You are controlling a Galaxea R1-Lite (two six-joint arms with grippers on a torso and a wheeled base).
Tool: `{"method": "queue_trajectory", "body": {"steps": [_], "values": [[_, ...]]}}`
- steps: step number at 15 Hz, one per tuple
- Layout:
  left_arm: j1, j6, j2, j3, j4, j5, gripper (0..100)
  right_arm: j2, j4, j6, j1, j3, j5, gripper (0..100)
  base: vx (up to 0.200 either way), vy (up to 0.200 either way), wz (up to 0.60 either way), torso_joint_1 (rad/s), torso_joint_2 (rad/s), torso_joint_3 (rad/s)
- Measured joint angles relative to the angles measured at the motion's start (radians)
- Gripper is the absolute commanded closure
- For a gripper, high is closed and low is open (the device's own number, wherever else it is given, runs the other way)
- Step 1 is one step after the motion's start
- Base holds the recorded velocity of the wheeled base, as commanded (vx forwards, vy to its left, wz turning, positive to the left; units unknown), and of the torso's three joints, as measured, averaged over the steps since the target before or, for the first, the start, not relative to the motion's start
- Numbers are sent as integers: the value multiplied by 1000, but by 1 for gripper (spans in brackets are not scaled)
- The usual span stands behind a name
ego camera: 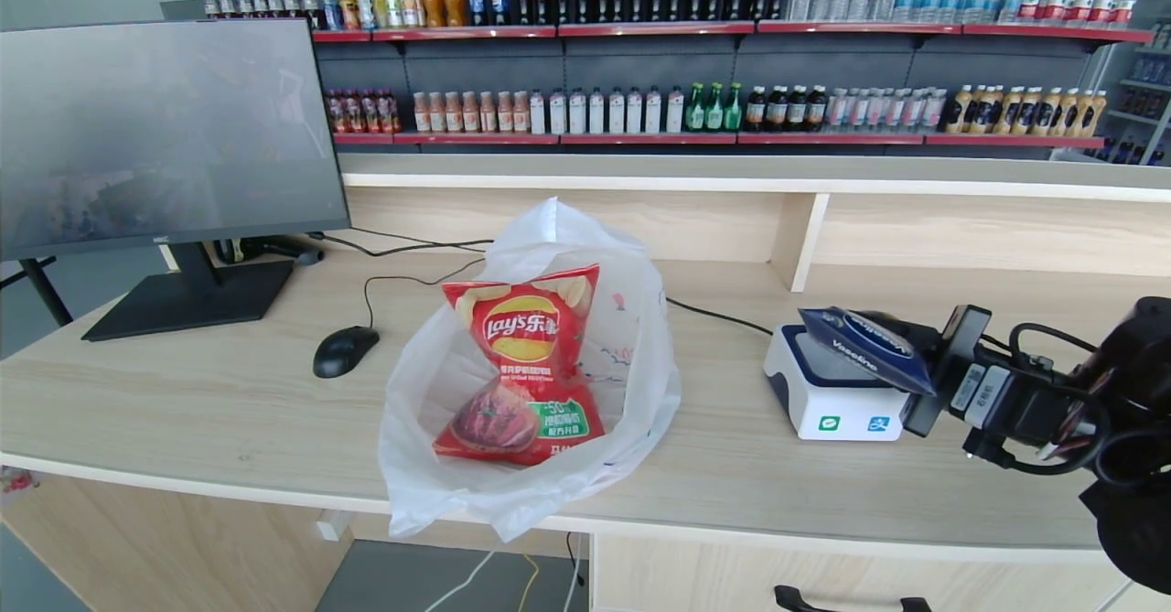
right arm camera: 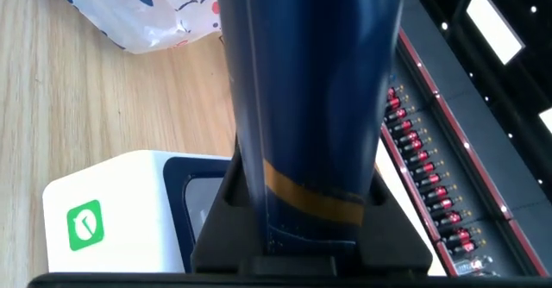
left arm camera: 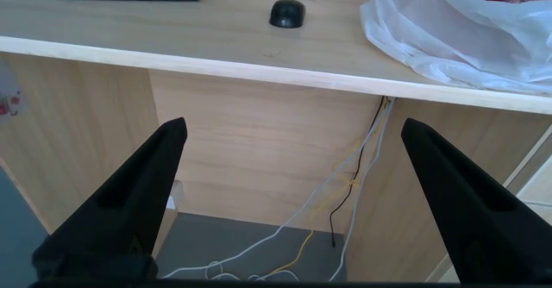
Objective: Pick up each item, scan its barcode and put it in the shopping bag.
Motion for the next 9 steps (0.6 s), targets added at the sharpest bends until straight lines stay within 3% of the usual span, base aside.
{"method": "queue_trajectory", "body": {"steps": [9], "values": [[0,0,0,0,0,0,0,-23,0,4,23,3,-2,100,0,0,0,0,0,0]]}}
